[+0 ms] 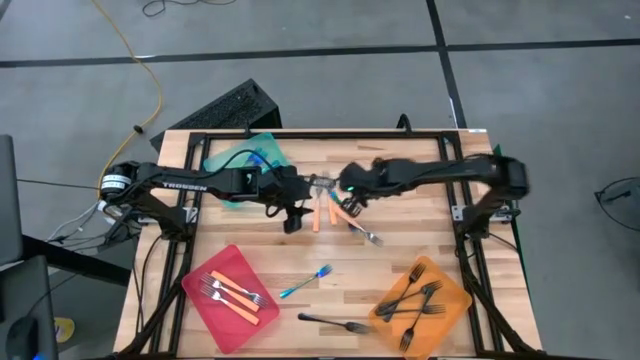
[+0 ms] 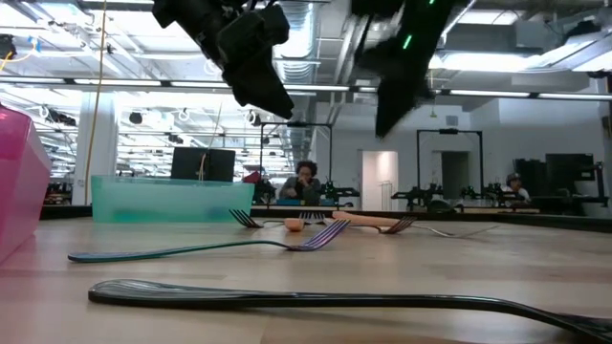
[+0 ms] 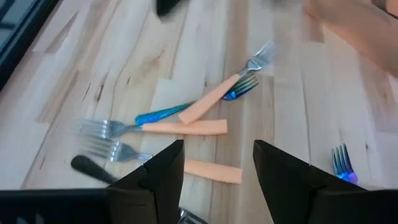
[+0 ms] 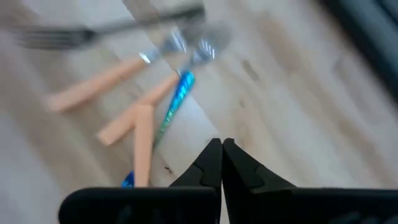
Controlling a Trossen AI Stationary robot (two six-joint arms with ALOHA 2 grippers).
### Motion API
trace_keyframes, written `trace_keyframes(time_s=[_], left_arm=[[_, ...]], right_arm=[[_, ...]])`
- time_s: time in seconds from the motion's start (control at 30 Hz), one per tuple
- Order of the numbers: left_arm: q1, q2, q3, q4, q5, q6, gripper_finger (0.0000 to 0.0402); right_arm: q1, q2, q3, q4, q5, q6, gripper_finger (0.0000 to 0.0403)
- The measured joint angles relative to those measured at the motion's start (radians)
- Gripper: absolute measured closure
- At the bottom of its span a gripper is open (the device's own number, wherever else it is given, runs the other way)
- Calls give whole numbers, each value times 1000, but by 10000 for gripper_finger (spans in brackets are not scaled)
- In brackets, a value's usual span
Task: Sort silverware by color (type)
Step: Put the orange fork into the red bin
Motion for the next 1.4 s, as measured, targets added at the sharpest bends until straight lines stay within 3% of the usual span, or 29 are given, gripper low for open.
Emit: trace_keyframes(time_s=[0.23, 0.4, 0.57, 0.9, 1.17, 1.4], left_arm=[[1, 7, -24, 130, 91, 79, 226], [0, 29, -25, 154, 93, 80, 226], [-2, 29, -26, 147, 122, 64, 226], [-19, -49, -26, 91, 138, 63, 226], [-53, -123, -26, 37, 139, 84, 226], [-70, -261, -48, 57, 134, 105, 226]], right_arm=[[37, -269, -3, 4, -13, -160, 365], [81, -305, -11, -8, -13, -138, 339], [129, -225, -73, 9, -15, -130, 287], [155, 11, -153, 272, -63, -172, 178], [133, 157, -153, 333, -76, -207, 178], [86, 203, -154, 362, -104, -244, 180]])
